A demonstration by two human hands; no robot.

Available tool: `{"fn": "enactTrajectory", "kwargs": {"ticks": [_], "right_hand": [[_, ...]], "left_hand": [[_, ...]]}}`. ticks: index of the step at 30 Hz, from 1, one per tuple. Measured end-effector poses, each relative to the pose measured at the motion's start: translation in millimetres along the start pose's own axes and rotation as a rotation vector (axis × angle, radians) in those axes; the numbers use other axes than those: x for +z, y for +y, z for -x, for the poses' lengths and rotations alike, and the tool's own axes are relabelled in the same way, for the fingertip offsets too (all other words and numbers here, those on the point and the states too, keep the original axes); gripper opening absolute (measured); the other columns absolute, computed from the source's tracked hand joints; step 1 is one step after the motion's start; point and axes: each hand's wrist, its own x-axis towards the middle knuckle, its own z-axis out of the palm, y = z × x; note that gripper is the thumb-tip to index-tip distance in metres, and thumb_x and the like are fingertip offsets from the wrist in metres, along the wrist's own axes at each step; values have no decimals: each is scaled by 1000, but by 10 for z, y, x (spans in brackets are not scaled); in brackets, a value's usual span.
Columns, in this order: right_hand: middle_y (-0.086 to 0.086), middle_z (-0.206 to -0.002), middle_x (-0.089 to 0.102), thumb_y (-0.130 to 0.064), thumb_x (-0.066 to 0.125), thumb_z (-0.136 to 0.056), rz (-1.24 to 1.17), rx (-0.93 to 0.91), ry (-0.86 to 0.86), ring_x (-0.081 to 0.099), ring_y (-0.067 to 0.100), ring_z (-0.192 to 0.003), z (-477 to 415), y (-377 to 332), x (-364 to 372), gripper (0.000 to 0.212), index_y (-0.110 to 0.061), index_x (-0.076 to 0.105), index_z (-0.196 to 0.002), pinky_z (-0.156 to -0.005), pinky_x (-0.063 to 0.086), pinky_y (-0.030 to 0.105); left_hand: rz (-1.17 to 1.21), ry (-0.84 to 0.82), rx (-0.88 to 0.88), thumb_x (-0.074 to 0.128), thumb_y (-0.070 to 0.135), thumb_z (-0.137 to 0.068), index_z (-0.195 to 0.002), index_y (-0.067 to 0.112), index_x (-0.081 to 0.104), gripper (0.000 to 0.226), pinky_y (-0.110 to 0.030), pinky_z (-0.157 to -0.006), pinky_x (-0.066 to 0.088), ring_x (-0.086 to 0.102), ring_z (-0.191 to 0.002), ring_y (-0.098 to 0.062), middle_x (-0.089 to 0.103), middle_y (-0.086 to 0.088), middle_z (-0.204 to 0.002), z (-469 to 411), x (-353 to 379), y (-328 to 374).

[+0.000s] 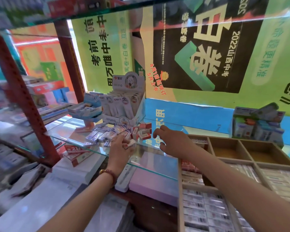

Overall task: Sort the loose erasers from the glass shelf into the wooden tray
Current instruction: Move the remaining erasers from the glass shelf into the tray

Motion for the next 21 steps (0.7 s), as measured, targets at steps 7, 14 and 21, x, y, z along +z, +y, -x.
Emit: {"fn": "enactTrajectory", "kwargs": {"ticks": [7, 14, 21], "right_hand": [[-1, -124, 45, -22, 47, -92, 15, -28, -30, 59, 26, -91, -12, -91, -4, 31, -22, 48, -123, -62, 34, 30], [2, -113, 65, -16, 50, -92, -462, 127, -61, 59, 18, -103, -51, -104, 11, 26, -18, 60, -116, -84, 46, 28], [-16, -59, 57, -28, 69, -86, -1052, 160, -28, 39, 3, -51, 123, -137, -211, 11, -26, 59, -83, -46, 33, 16]], "left_hand": [[93, -82, 101, 83, 3, -64, -66, 18, 57, 30, -22, -82, 47, 53, -107, -15, 48, 2, -118, 194, -22, 150], [595, -55, -276, 79, 3, -68, -73, 4, 65, 15, -30, -76, 53, 63, -72, -19, 69, -6, -73, 254, -45, 448], [1093, -163, -361, 65, -3, -80, -73, 4, 63, 9, -16, -60, 54, 68, -65, -11, 72, -5, -70, 345, -167, 1057]]}}
